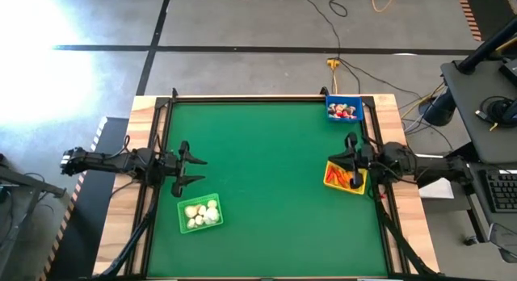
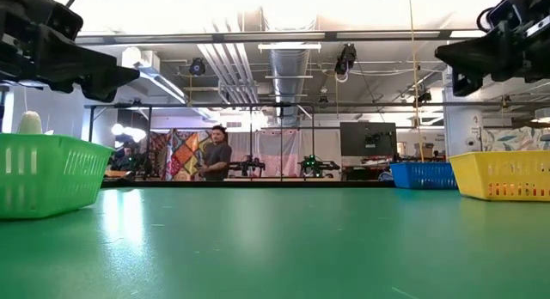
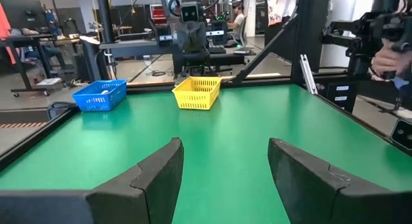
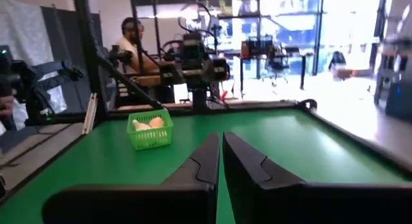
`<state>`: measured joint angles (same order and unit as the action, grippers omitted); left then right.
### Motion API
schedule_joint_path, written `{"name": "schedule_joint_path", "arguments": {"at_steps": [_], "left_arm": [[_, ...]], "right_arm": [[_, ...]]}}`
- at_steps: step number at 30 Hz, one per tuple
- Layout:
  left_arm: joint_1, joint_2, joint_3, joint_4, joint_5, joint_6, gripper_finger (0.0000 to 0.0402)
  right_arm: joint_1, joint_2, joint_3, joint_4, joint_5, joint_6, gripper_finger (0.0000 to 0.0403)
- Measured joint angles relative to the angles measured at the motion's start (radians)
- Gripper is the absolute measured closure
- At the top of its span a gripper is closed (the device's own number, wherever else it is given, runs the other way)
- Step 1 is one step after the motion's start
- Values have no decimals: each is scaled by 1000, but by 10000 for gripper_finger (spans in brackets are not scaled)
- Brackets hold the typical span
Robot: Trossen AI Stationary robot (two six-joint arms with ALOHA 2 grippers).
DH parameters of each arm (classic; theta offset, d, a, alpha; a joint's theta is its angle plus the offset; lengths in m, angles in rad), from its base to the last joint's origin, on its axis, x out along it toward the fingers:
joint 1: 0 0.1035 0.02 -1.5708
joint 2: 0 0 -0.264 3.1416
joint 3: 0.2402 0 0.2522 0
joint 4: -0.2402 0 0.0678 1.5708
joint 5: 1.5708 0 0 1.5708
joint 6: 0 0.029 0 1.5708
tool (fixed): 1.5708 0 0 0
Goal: Sort produce into baskets
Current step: Return to Home Position
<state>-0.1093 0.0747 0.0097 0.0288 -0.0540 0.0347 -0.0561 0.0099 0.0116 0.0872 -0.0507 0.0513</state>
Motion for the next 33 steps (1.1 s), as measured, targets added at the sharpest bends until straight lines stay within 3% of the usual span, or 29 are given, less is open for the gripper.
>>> {"name": "schedule_joint_path", "arguments": {"at_steps": [6, 33], "left_arm": [[0, 7, 0, 0, 0, 1, 192], [0, 19, -1, 0, 1, 1, 192]], "right_arm": [[-3, 5, 2, 0, 95, -135, 390], [-3, 24, 4, -2, 99, -130, 390]]}}
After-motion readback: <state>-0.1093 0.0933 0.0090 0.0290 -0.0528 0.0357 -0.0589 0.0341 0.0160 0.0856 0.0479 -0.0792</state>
